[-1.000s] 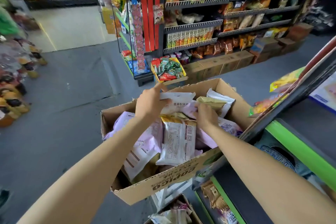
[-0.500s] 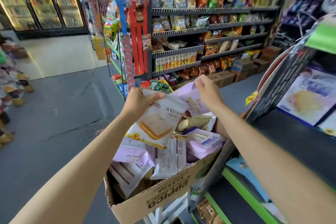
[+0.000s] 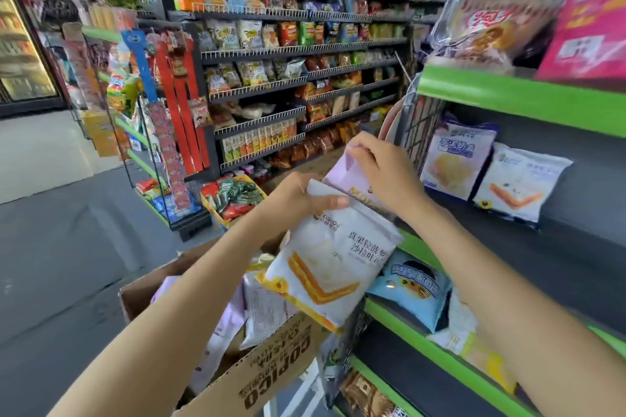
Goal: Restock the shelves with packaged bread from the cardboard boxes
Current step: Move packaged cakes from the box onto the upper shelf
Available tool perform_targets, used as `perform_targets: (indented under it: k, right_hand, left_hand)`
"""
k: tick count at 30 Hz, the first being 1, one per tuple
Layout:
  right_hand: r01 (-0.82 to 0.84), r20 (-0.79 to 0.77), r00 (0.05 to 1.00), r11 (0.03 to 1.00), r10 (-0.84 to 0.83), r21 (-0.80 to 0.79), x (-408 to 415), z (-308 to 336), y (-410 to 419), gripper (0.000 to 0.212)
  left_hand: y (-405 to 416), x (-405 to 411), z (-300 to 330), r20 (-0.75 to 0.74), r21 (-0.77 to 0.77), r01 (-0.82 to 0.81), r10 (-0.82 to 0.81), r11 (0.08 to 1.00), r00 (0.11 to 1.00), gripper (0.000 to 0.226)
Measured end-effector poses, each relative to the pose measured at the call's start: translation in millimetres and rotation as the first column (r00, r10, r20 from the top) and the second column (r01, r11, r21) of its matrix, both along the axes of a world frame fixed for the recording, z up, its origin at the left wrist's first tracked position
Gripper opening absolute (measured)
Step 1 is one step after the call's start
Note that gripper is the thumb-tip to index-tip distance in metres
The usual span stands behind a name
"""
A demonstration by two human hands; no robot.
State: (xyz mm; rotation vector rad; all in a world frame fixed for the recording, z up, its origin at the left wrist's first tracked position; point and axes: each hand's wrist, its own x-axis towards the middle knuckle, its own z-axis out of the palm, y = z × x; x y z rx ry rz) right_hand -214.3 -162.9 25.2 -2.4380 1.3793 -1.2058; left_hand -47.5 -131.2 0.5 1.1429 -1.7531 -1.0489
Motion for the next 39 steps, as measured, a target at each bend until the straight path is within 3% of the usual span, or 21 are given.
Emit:
perform_targets:
  k: [2,4,7,9,11,13,16,19,21,23,26,31,32,34,36,39]
  right_hand:
    - [0.043,0.072,0.997,0.999,-0.042,-0.008,-25,-4,6,0.02]
    - [0.103,0.201,0.974,0.995,-0.1,-0.007,-51,-12,10,0.033]
    - [0.213,0.54,0.797,0.962,-0.271,0.168,-95,-24,21,0.059]
    - [0.102,0.685,0.614,0.901,-0.391,0.423,-126,-36,27,0.059]
    - [-0.19,0.748,0.51,0.792,-0.425,0.58,-153,-54,28,0.048]
    - [-0.36,0.772,0.471,0.706,-0.426,0.609,-171,-67,28,0.029]
    - [-0.278,0.809,0.43,0.793,-0.402,0.542,-195,-65,25,0.02]
    - [-0.152,0.814,0.433,0.858,-0.388,0.49,-226,-55,18,0.02]
    - [0.041,0.774,0.437,0.87,-0.458,0.492,-252,-54,10,0.009]
    - [0.252,0.705,0.451,0.836,-0.547,0.488,-283,-54,3,0.012]
    - [0.441,0.67,0.436,0.791,-0.601,0.424,-330,-54,-4,0.028]
    - [0.5,0.623,0.377,0.716,-0.686,0.486,-386,-69,-31,0.048]
    - [0.504,0.614,0.366,0.704,-0.699,0.501,-400,-78,-43,0.053]
    - [0.5,0.608,0.357,0.695,-0.709,0.517,-405,-78,-53,0.059]
    - [0.501,0.587,0.376,0.69,-0.717,0.522,-396,-69,-55,0.061]
    - [0.607,0.424,0.422,0.597,-0.801,0.524,-395,-73,-62,0.053]
  left_hand:
    - [-4,-22,1,-0.008,-0.003,0.062,-0.062,0.998,0.998,0.033]
    - [-10,-45,-2,-0.03,-0.016,0.092,-0.092,0.996,0.995,0.028]
    - [-16,-75,-4,-0.125,0.011,0.113,-0.11,0.994,0.986,0.012]
    - [-23,-94,-6,-0.175,0.055,0.111,-0.1,0.992,0.98,0.01]
    - [-29,-115,-8,-0.205,0.074,0.115,-0.098,0.991,0.974,0.011]
    - [-32,-138,-8,-0.253,0.098,0.13,-0.101,0.987,0.962,0.019]
    - [-39,-177,-4,-0.315,0.155,0.16,-0.105,0.975,0.943,0.033]
    - [-52,-217,-1,-0.359,0.139,0.152,-0.093,0.979,0.929,0.031]
    - [-63,-241,-1,-0.37,0.108,0.104,-0.057,0.989,0.927,0.029]
    - [-75,-263,-2,-0.364,0.086,0.034,-0.001,0.996,0.931,0.025]
    - [-87,-289,-3,-0.331,0.096,-0.114,0.14,0.989,0.933,0.048]
    - [-105,-315,-15,-0.452,0.12,-0.202,0.235,0.972,0.86,0.032]
    - [-106,-319,-15,-0.465,0.126,-0.201,0.237,0.971,0.853,0.039]
    - [-110,-326,-17,-0.439,0.11,-0.176,0.206,0.978,0.875,0.019]
    - [-114,-332,-17,-0.421,0.1,-0.158,0.186,0.982,0.888,0.022]
    - [-118,-339,-19,-0.415,0.116,-0.15,0.185,0.982,0.891,0.025]
